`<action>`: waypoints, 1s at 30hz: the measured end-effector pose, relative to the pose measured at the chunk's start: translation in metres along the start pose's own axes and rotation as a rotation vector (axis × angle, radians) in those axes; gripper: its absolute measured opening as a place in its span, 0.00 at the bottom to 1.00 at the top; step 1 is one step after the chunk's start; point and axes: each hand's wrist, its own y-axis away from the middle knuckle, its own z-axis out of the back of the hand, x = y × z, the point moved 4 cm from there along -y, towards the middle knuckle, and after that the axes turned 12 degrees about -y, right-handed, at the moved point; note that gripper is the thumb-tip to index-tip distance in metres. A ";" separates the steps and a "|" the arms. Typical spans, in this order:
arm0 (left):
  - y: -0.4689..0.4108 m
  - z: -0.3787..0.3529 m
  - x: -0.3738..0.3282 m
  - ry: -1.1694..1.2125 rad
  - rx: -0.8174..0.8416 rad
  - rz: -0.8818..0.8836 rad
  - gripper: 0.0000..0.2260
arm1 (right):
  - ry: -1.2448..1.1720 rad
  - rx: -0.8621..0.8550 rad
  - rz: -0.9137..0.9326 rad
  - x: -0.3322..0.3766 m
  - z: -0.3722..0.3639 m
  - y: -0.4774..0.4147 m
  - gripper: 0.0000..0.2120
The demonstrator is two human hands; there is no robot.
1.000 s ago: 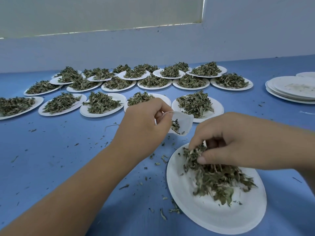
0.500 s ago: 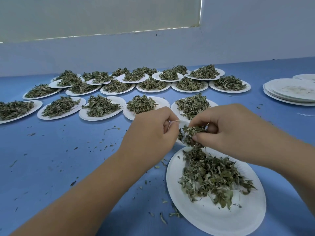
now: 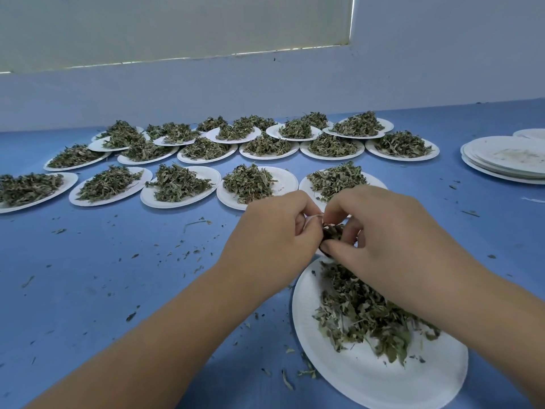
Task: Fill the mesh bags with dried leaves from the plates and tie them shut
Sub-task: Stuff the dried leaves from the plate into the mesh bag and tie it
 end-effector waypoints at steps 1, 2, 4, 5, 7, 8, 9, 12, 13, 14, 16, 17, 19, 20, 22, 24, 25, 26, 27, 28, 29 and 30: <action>0.000 0.000 0.000 0.013 -0.001 0.003 0.05 | -0.003 -0.010 0.002 -0.001 0.000 -0.001 0.07; 0.000 0.000 0.000 0.024 -0.002 0.003 0.05 | -0.020 -0.017 0.001 -0.001 0.000 -0.001 0.08; 0.000 0.001 -0.002 0.038 -0.003 -0.002 0.05 | -0.102 -0.018 -0.005 -0.002 0.000 -0.002 0.09; 0.000 0.000 -0.002 0.042 -0.002 -0.001 0.05 | -0.158 -0.012 -0.016 -0.003 0.001 -0.002 0.09; 0.000 0.000 0.000 0.058 0.002 0.015 0.05 | -0.283 0.003 -0.048 -0.004 0.004 -0.003 0.09; 0.000 0.000 0.001 0.073 0.001 0.030 0.05 | -0.340 0.003 -0.057 -0.004 0.007 -0.004 0.09; -0.001 0.001 0.003 0.092 -0.001 0.048 0.05 | -0.378 -0.009 -0.056 -0.004 0.010 -0.005 0.08; -0.004 0.003 0.010 0.143 -0.007 0.110 0.07 | -0.365 -0.089 -0.056 -0.006 0.022 -0.008 0.03; -0.005 0.003 0.012 0.166 -0.006 0.135 0.07 | -0.347 -0.106 -0.072 -0.009 0.025 -0.009 0.01; -0.006 0.004 0.014 0.194 -0.002 0.160 0.07 | -0.334 -0.108 -0.097 -0.012 0.027 -0.010 0.01; -0.007 0.005 0.017 0.230 -0.003 0.195 0.07 | -0.314 -0.075 -0.159 -0.020 0.027 -0.012 0.09; -0.008 0.005 0.019 0.234 -0.010 0.204 0.07 | -0.303 -0.044 -0.180 -0.021 0.025 -0.013 0.14; -0.008 0.006 0.020 0.238 -0.027 0.219 0.07 | -0.294 0.039 -0.201 -0.021 0.020 -0.013 0.26; -0.008 0.007 0.020 0.238 -0.035 0.223 0.07 | -0.297 0.077 -0.208 -0.020 0.017 -0.012 0.31; -0.008 0.007 0.020 0.239 -0.051 0.223 0.07 | -0.282 0.131 -0.204 -0.019 0.011 -0.011 0.36; -0.008 0.008 0.020 0.250 -0.065 0.224 0.06 | -0.240 0.153 -0.187 -0.019 0.006 -0.010 0.38; -0.009 0.008 0.020 0.258 -0.069 0.226 0.06 | -0.226 0.151 -0.181 -0.019 0.003 -0.009 0.39; -0.009 0.008 0.021 0.266 -0.070 0.228 0.06 | -0.217 0.143 -0.177 -0.019 0.000 -0.009 0.39; -0.009 0.008 0.021 0.274 -0.071 0.229 0.06 | -0.211 0.130 -0.173 -0.018 -0.002 -0.009 0.39; -0.009 0.007 0.021 0.281 -0.071 0.229 0.06 | -0.211 0.113 -0.168 -0.018 -0.004 -0.009 0.36; -0.009 0.007 0.021 0.285 -0.072 0.229 0.06 | -0.220 0.092 -0.164 -0.019 -0.005 -0.009 0.33; -0.009 0.007 0.021 0.285 -0.072 0.228 0.06 | -0.234 0.067 -0.161 -0.019 -0.005 -0.009 0.28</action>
